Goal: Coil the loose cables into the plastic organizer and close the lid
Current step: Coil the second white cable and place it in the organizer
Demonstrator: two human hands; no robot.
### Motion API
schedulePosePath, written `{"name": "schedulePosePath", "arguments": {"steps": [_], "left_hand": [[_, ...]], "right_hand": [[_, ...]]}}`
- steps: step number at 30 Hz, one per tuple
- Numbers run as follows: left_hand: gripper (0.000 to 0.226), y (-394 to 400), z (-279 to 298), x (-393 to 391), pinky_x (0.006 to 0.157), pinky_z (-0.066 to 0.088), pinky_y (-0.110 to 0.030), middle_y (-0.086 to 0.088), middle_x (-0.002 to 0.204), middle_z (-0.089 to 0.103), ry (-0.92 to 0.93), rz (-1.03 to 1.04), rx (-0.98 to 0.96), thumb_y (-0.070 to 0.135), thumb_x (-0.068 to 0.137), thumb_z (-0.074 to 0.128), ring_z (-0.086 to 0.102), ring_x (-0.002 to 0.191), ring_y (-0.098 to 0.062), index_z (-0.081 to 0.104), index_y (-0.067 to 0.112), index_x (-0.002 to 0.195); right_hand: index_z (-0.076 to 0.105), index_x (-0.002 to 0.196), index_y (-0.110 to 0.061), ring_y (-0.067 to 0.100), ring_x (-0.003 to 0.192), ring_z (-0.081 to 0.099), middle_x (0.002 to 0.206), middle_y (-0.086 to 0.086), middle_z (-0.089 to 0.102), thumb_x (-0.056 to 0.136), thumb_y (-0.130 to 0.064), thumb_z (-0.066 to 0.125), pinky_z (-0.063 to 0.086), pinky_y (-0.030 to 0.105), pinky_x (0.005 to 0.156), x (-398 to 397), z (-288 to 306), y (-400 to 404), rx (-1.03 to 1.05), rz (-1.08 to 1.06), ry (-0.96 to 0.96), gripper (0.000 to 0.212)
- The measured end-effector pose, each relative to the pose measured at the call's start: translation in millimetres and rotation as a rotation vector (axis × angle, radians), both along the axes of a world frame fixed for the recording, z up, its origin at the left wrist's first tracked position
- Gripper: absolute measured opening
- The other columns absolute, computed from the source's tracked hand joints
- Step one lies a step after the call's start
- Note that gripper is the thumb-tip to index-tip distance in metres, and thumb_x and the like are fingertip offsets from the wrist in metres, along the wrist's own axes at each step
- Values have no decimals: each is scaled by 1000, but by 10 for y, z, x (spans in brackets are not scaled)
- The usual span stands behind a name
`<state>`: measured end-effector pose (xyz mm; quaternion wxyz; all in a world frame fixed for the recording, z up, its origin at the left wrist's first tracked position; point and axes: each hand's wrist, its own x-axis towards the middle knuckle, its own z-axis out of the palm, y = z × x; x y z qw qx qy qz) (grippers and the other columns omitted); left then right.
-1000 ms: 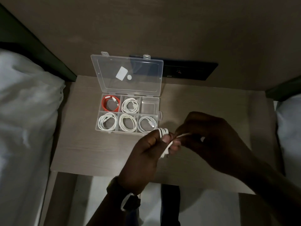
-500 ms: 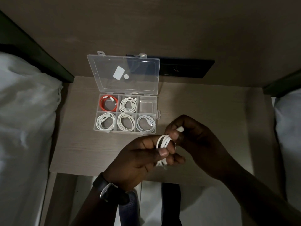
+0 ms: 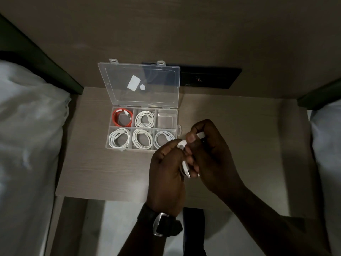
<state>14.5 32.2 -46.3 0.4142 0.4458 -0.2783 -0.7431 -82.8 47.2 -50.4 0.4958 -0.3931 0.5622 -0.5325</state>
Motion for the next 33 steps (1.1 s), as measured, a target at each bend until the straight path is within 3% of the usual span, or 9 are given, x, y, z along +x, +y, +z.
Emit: {"name": "schedulePosePath", "arguments": {"steps": [4,9,16,20,22,24,26,29,33], "left_hand": [[15,-63,-32,89,47,43,-26,-3,59,59,-111,38,-37,-3,88,53,53,52,-17,59,10,85],[33,-11,-52,111,82,54,-32,-6,108,73,-279,-122,-224,3,92,58,68,96,-15,65,19,120],[21,-114,-117,324,93,51,-32,-7,107,77,-254,-245,-141,14,89,64,69,106,-22,73,12,108],[21,-61,-231,273,72,47,-12,14,79,73,-502,-136,-261,3,99,46,65,76,5,66,-2,95],[19,-82,-291,268,68,47,-22,9,68,67,-559,-95,-226,1,98,47,61,67,0,63,-2,88],[13,-117,-343,313,66,49,-34,5,71,64,-692,-148,-318,9,89,49,62,70,-12,61,5,87],[13,-151,-386,388,60,46,-31,6,71,57,-835,-277,-478,15,81,49,57,66,-12,57,6,86],[24,-223,-418,491,63,45,-28,2,82,65,-967,-448,-474,23,77,51,63,75,-15,59,8,94],[29,-307,-458,497,74,43,-27,-7,108,70,-1082,-541,-525,15,81,60,65,98,-28,64,9,109]], "right_hand": [[50,89,-25,6,48,57,61,-8,60,97,-28,50,45,23,49,-41,-38,11,-69,-59,118,9],[57,91,-17,6,56,58,66,-8,64,97,-21,53,47,19,53,-37,-47,31,-71,-88,-19,8],[62,88,-10,12,50,54,58,-2,58,98,-10,50,48,24,50,-139,-144,-149,191,-200,-422,16],[65,83,-12,9,55,59,65,0,63,98,-15,53,48,21,53,47,-241,-182,264,-149,-213,20],[66,89,-15,9,73,66,82,2,69,97,-32,55,51,21,66,148,-259,-153,212,-71,11,22],[64,105,-30,7,91,66,97,-5,66,83,-53,63,50,23,75,204,-264,-107,176,54,253,33],[55,124,-41,6,103,61,109,-12,59,69,-65,67,51,27,81,189,-282,-71,144,153,426,61],[49,130,-48,-1,108,55,113,-19,52,63,-77,61,49,25,83,131,-299,-71,135,284,473,74],[61,116,-41,4,94,61,101,-12,56,82,-63,59,53,31,80,133,-391,-107,58,275,561,40]]}}
